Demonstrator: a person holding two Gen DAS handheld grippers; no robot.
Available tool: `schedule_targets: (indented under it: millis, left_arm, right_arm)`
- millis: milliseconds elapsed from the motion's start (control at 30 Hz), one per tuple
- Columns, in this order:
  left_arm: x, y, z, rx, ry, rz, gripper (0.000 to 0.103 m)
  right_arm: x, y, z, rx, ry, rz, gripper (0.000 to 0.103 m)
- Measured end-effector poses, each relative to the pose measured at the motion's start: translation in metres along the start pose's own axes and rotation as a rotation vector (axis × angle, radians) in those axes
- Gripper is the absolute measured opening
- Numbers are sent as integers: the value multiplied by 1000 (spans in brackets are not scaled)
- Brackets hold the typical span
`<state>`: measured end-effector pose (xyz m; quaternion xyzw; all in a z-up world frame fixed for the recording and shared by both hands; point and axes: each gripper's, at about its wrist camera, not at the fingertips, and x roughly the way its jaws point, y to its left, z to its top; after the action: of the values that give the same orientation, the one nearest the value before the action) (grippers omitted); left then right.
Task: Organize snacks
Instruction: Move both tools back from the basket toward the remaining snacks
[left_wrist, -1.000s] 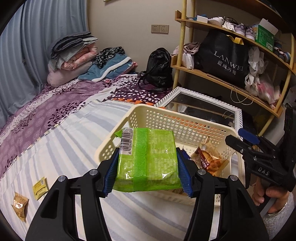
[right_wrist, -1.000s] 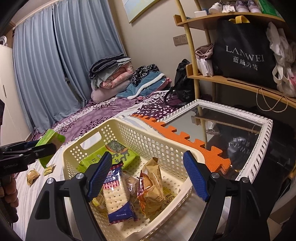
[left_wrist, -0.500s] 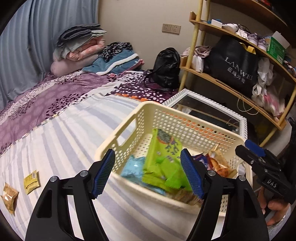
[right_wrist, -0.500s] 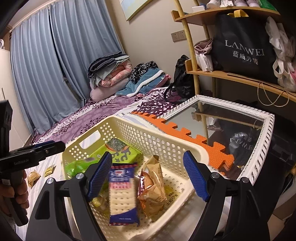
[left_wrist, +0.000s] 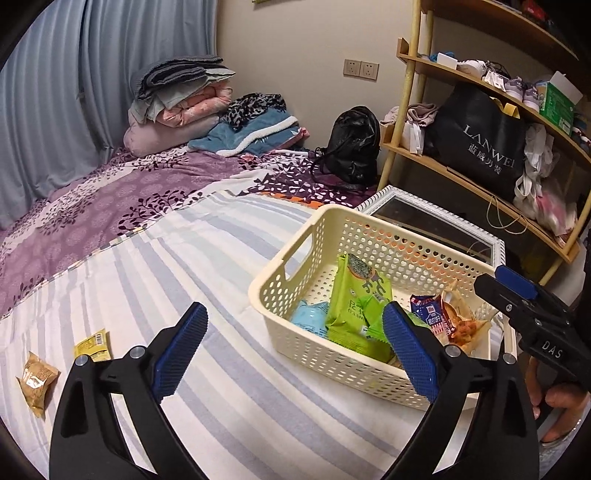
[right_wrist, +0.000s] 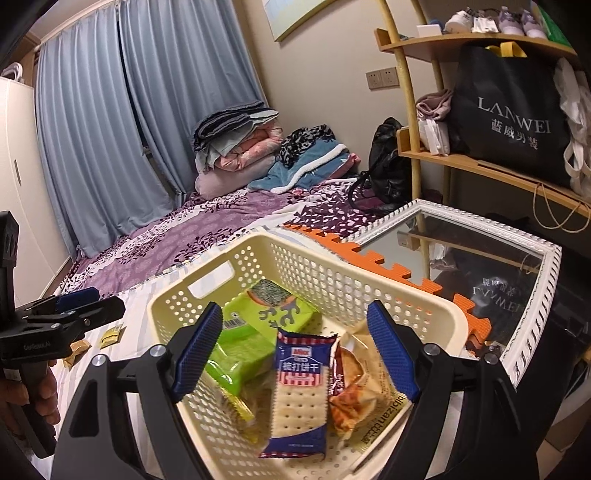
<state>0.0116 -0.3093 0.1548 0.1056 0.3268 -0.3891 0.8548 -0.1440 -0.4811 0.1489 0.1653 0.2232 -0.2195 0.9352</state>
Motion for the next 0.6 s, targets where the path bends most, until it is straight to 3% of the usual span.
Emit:
schedule_targets:
  millis: [600]
  left_arm:
    - [-28,58,-27,-91,-16,114,100]
  right_arm:
    - [7,58,-4,-96,37,87,85]
